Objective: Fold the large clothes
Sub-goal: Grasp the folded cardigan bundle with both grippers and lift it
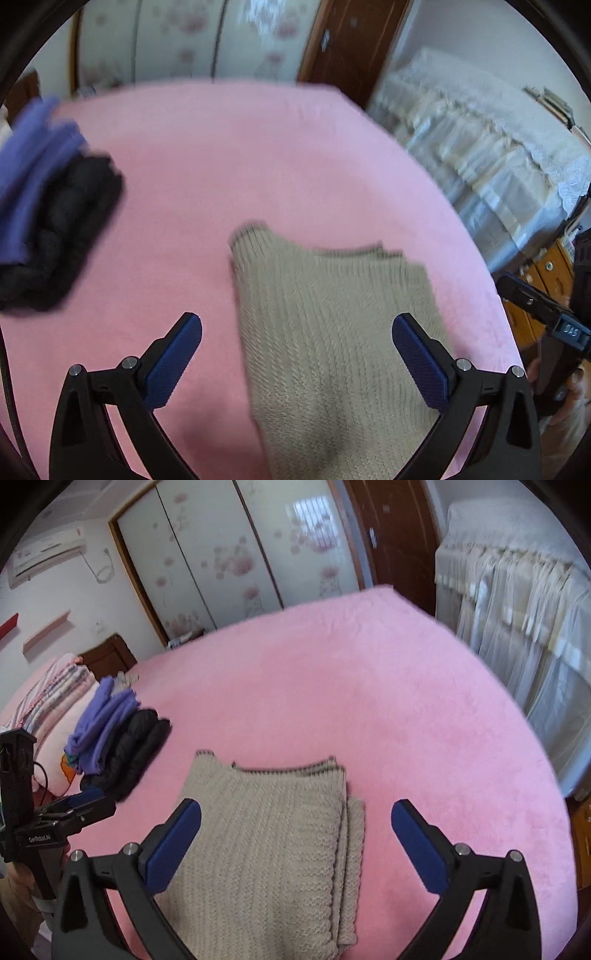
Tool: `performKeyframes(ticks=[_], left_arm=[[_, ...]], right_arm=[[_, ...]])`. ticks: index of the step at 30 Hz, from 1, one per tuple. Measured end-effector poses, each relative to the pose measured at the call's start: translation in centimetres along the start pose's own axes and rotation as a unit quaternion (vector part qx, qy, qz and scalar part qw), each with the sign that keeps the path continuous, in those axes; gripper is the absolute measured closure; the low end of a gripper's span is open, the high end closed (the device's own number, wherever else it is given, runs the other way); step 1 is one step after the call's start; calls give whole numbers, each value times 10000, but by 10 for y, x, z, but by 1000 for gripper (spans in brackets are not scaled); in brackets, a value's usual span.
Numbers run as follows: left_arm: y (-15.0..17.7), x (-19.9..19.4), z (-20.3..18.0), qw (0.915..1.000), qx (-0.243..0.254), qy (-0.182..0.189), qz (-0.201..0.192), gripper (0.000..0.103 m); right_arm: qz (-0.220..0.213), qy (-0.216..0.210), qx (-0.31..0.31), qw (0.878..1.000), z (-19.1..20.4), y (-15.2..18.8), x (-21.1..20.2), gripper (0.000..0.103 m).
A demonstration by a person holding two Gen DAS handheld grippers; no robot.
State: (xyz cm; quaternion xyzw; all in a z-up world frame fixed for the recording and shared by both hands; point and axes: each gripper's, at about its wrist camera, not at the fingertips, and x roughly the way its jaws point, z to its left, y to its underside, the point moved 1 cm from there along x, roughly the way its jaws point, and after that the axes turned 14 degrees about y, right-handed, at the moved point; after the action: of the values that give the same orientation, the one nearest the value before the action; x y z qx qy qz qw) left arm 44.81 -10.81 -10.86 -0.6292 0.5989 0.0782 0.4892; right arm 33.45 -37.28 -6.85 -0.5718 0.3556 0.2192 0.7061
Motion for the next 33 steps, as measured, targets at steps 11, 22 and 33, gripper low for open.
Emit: performKeyframes(ticks=[11,22,33], left_arm=[[54,99,58,9869,-910,870,1004,0],[75,130,65,9837,-855,1225,999,0],[73,144,65,9792,-858,1430,1159,7]], right_arm=[[1620,-550,111,9852,-10,65,106,0],[2199,-1669,466,9600,-23,88,146,0],[2220,-1713,263,9595,8,88,150,27]])
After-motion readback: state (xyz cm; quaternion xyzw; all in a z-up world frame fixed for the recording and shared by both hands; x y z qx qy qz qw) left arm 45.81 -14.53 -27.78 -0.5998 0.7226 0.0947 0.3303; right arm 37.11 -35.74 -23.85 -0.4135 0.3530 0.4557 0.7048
